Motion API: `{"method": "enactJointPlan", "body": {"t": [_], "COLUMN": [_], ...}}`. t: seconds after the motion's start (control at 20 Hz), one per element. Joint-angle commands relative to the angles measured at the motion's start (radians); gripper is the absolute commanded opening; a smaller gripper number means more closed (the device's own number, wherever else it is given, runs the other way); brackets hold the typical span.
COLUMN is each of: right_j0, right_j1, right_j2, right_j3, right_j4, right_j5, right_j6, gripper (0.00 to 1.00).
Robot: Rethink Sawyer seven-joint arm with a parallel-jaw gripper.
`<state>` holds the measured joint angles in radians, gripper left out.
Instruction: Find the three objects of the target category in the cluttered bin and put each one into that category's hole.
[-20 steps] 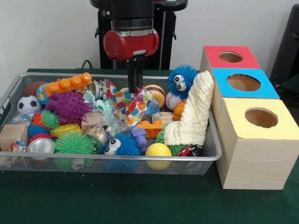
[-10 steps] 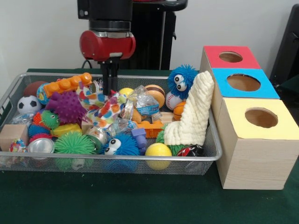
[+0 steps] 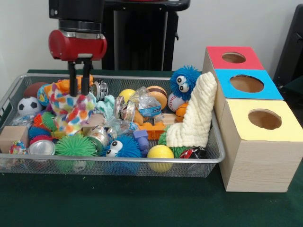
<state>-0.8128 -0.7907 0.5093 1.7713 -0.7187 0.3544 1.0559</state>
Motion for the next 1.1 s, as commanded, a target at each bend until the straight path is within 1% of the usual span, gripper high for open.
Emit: {"method": "enactJointPlan", "body": {"t": [0.05,0.15,0.2,0.25,0.3,0.45,0.55,0.7,0.8,0.9,1.05,1.1], "right_j0": [-0.085,-0.104,-0.078,-0.065,-0.061,-0.051,-0.039,-0.033,-0.019,0.005,0.037,0.045], "right_j1": [0.064,0.065,0.051,0.044,0.041,0.030,0.014,-0.040,-0.063,-0.075,-0.077,-0.069], "right_j2": [0.128,0.191,0.147,0.128,0.126,0.139,0.135,0.146,0.139,0.116,0.100,0.096], "right_j3": [0.022,0.050,0.050,0.048,0.055,0.062,0.066,0.108,0.135,0.155,0.165,0.165], "right_j4": [-0.027,-0.031,-0.022,-0.014,-0.017,-0.018,-0.004,0.031,0.068,0.098,0.131,0.149], "right_j5": [0.133,0.125,0.146,0.160,0.156,0.175,0.191,0.211,0.237,0.249,0.236,0.208], "right_j6": [-0.222,-0.257,-0.198,-0.162,-0.147,-0.158,-0.141,-0.116,-0.073,-0.004,0.066,0.103], "gripper": [1.00,1.00,1.00,1.00,1.00,1.00,1.00,1.00,1.00,1.00,1.00,1.00]}}
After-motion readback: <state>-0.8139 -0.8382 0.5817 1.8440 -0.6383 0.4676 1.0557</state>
